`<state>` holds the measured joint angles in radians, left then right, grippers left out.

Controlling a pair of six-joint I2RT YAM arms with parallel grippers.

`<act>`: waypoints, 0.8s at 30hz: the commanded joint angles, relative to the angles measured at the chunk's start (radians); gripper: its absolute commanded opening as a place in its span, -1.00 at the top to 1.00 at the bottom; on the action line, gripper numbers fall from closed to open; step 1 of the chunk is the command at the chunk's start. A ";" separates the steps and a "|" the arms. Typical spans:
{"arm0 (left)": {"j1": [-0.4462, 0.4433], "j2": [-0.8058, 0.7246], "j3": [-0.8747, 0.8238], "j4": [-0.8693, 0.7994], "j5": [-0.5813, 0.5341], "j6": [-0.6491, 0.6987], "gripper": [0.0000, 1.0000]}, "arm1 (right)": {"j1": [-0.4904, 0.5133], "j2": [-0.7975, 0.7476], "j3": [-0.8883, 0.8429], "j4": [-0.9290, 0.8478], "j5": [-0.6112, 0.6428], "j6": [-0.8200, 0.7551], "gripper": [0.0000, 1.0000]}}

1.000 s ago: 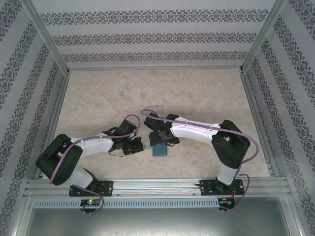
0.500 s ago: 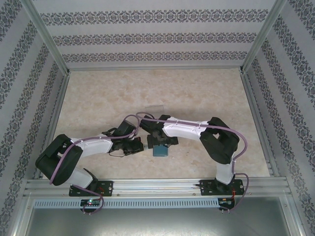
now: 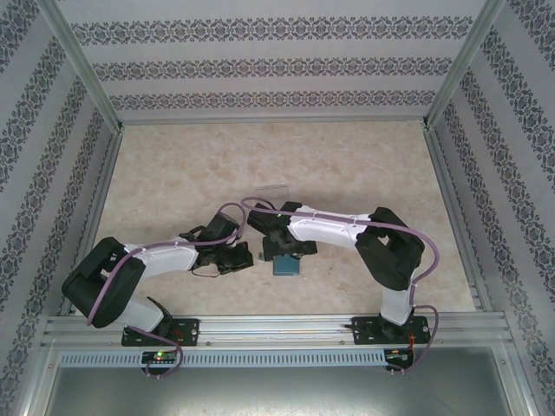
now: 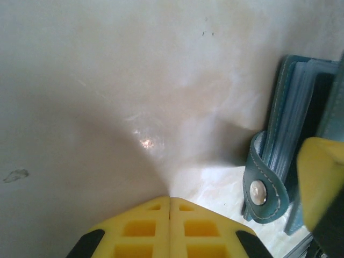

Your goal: Take the credit cards out of the card holder

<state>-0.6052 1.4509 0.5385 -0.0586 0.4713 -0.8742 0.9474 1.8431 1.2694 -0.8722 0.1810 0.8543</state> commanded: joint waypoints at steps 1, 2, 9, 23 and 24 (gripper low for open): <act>0.007 -0.012 -0.018 0.006 0.029 -0.015 0.89 | 0.015 -0.044 0.009 -0.055 0.051 0.014 -0.91; 0.007 -0.014 -0.018 0.006 0.028 -0.015 0.88 | 0.015 -0.050 0.006 -0.058 0.054 0.013 -0.91; 0.007 -0.061 0.015 -0.052 0.013 -0.007 0.63 | 0.014 -0.087 -0.014 -0.068 0.072 0.011 -0.79; 0.001 -0.044 0.099 -0.070 0.067 0.026 -0.14 | 0.013 -0.118 -0.047 -0.025 0.057 0.006 -0.47; -0.001 -0.024 0.101 -0.059 0.070 0.028 -0.13 | 0.012 -0.120 -0.050 -0.022 0.057 0.007 -0.47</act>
<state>-0.6067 1.3823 0.6197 -0.1120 0.5106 -0.8715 0.9474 1.7504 1.2346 -0.8871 0.2203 0.8612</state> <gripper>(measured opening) 0.571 0.735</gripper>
